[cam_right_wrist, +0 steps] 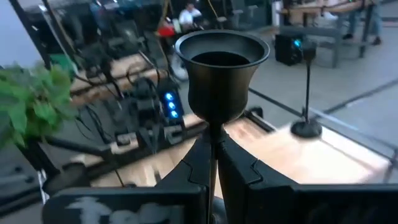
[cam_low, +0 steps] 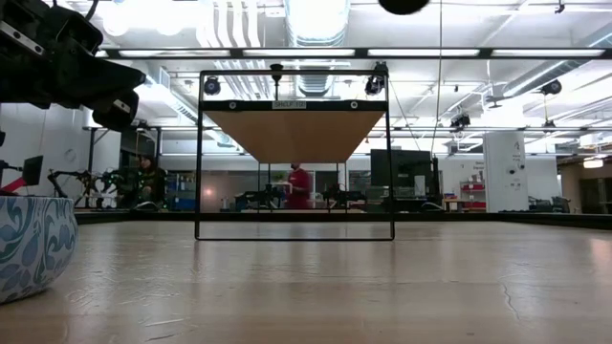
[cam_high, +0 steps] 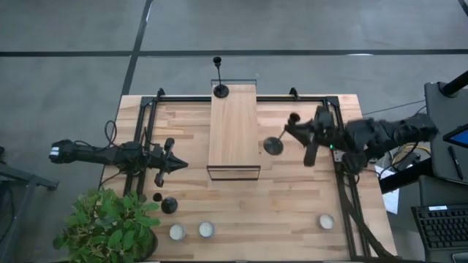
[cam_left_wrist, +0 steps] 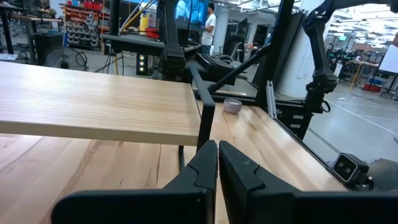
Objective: Pick & Place candle stick holders
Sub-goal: Align the right black candle holder with the other black candle holder on the shelf, then put the pink scented candle on the shelf
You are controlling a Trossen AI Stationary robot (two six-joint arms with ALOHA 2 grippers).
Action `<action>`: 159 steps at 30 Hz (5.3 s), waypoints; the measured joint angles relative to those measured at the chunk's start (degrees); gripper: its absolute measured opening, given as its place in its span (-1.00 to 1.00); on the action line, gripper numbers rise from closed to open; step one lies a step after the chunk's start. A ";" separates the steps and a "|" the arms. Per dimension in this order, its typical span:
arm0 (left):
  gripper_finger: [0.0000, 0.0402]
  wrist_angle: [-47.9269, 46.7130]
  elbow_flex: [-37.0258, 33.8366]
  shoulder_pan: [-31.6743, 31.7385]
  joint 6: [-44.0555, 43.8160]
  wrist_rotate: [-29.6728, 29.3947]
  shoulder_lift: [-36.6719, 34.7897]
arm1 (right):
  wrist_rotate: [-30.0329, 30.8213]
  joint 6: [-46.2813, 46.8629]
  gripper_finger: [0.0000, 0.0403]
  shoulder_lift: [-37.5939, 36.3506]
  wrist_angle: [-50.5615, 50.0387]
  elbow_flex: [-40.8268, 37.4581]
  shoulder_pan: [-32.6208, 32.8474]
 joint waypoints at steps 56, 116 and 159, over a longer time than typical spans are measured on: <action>-0.93 -0.02 0.00 0.01 -0.01 -0.01 -0.01 | -40.11 -22.93 -0.94 47.53 16.45 20.20 -51.18; -0.93 -0.02 0.00 0.00 0.01 0.00 0.00 | -42.97 -18.81 -0.39 49.16 14.86 17.53 -52.95; -0.93 -0.02 0.00 0.01 0.01 -0.01 0.00 | -45.14 6.65 -0.33 26.99 -39.42 12.61 -10.31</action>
